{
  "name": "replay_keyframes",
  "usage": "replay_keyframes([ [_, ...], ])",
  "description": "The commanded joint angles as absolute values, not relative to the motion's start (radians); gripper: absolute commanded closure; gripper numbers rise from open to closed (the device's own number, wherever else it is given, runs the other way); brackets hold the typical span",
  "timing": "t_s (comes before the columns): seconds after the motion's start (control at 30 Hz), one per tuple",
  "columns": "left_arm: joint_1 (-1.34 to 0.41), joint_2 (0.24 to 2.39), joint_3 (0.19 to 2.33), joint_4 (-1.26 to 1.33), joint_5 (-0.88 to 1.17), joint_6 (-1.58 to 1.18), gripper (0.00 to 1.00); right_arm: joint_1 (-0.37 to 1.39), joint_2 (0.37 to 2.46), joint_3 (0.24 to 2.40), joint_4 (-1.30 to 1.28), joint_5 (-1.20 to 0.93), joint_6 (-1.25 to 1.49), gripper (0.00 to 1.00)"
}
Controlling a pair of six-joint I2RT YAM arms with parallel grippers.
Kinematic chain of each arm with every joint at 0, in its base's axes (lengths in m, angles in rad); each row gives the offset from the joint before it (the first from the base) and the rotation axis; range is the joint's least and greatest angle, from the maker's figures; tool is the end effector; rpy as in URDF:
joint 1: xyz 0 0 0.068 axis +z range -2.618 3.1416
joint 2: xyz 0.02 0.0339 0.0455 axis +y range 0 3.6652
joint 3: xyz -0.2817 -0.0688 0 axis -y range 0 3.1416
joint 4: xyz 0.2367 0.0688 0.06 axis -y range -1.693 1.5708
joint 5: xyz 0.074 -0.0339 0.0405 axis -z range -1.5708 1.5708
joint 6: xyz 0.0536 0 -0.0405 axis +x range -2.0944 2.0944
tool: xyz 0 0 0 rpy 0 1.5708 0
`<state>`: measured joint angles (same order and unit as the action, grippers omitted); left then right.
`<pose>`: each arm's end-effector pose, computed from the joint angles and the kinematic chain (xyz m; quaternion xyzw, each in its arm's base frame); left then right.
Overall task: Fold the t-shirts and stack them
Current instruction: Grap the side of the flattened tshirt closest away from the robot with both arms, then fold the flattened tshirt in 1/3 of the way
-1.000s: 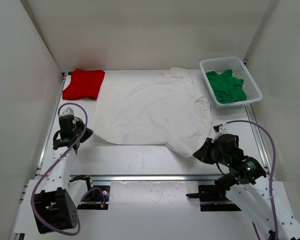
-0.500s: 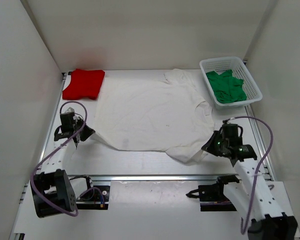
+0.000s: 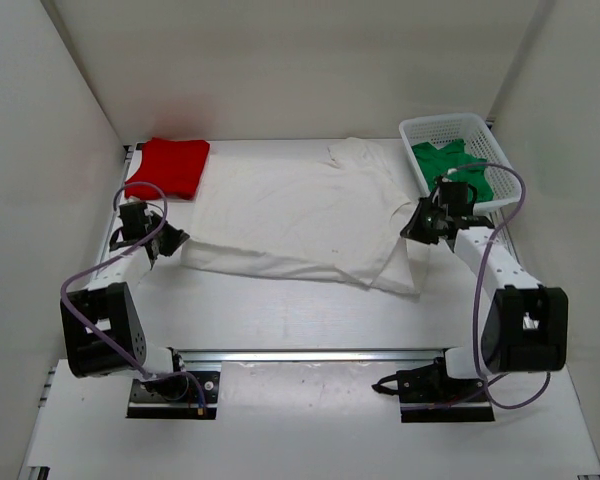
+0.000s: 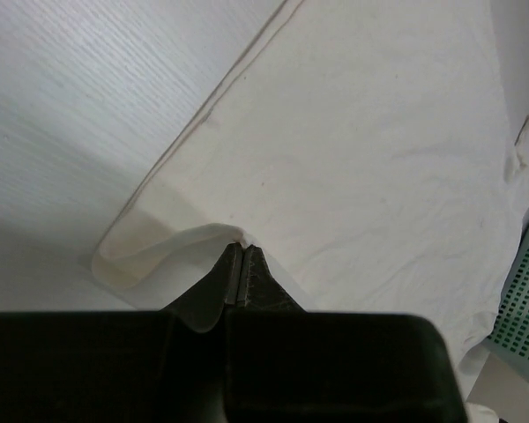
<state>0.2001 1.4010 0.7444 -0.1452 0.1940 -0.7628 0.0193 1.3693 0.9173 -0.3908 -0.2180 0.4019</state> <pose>0.2809 0.0464 0.2032 -0.3950 0.8346 -0.1899 0.3337 0.2865 0.0171 0.2458 0.1386 0.9194 0.1734 0.3248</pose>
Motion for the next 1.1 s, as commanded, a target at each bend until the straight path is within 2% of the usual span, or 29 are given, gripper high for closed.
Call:
replay_keyframes([
  [0.0,0.209,1.439,0.793,-0.086,0.178,-0.793,1.0,0.02,1.475,1.023,-0.275,-0.198,0.367,1.0],
  [0.33,0.213,1.583,0.873,-0.043,0.184,-0.822,1.0,0.008,1.724,1.262,-0.264,-0.204,0.348,1.0],
  [0.63,0.196,1.723,0.963,0.008,0.204,-0.825,1.0,0.02,1.793,1.279,-0.216,-0.173,0.353,1.0],
  [0.77,0.216,1.763,0.973,0.006,0.213,-0.825,0.96,0.02,1.827,1.319,-0.212,-0.163,0.359,1.0],
  [0.87,0.222,1.738,0.962,0.012,0.222,-0.815,0.85,0.018,1.862,1.362,-0.222,-0.167,0.356,1.0],
  [0.9,0.224,1.718,0.962,0.003,0.218,-0.812,0.78,0.024,1.861,1.393,-0.233,-0.167,0.365,0.98],
  [0.93,0.219,1.707,0.953,0.0,0.206,-0.807,0.69,0.026,1.874,1.402,-0.247,-0.173,0.354,0.93],
  [1.03,0.235,1.608,0.91,0.0,0.187,-0.808,0.53,0.038,1.864,1.436,-0.278,-0.163,0.345,0.8],
  [1.07,0.242,1.585,0.881,0.0,0.183,-0.805,0.51,0.04,1.839,1.437,-0.281,-0.166,0.342,0.78],
])
